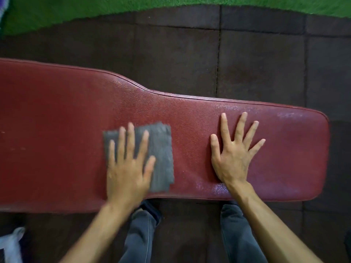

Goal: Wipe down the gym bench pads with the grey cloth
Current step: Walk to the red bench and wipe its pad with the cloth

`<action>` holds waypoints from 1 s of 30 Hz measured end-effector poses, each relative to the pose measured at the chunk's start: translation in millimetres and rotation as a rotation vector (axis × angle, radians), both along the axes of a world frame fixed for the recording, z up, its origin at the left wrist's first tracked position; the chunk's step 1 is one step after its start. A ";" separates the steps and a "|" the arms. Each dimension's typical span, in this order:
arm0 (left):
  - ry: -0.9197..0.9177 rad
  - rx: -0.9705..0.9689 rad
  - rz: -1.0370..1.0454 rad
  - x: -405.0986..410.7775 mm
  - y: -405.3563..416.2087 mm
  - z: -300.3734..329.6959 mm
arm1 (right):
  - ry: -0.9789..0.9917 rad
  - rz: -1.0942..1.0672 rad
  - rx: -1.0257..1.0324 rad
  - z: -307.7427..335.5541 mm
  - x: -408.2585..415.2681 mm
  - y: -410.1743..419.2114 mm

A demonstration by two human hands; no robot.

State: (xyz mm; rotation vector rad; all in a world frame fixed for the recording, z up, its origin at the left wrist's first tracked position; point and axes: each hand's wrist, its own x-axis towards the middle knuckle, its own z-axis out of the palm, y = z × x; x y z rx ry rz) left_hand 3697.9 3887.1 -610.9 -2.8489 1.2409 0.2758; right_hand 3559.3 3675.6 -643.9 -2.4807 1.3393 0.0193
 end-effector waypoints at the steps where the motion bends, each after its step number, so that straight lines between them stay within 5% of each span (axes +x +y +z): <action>1: 0.007 0.012 -0.025 -26.2 8.4 -1.5 | 0.008 0.034 -0.010 0.9 7.4 3.6; 4: 0.031 -0.006 -0.104 -56.0 -10.9 -7.7 | 0.010 0.037 -0.018 1.7 19.5 8.1; 8: 0.036 -0.116 -0.275 33.7 -84.6 -13.2 | -0.008 0.028 -0.011 0.9 16.2 7.4; 12: -0.041 -0.071 -0.071 124.5 -49.6 -3.3 | 0.002 0.017 0.001 3.5 20.9 10.4; 17: 0.024 -0.010 0.061 27.4 71.8 10.5 | 0.023 -0.013 0.045 13.0 33.2 26.3; 21: 0.033 -0.005 -0.033 -4.9 56.2 2.0 | 0.064 0.076 0.065 19.6 57.6 62.2; 26: 0.028 -0.132 -0.238 92.7 -35.6 -2.3 | 0.035 -0.013 0.059 14.9 67.9 78.6; 30: -0.037 -0.100 -0.036 164.0 -23.6 2.4 | 0.013 0.011 0.060 14.8 63.1 75.9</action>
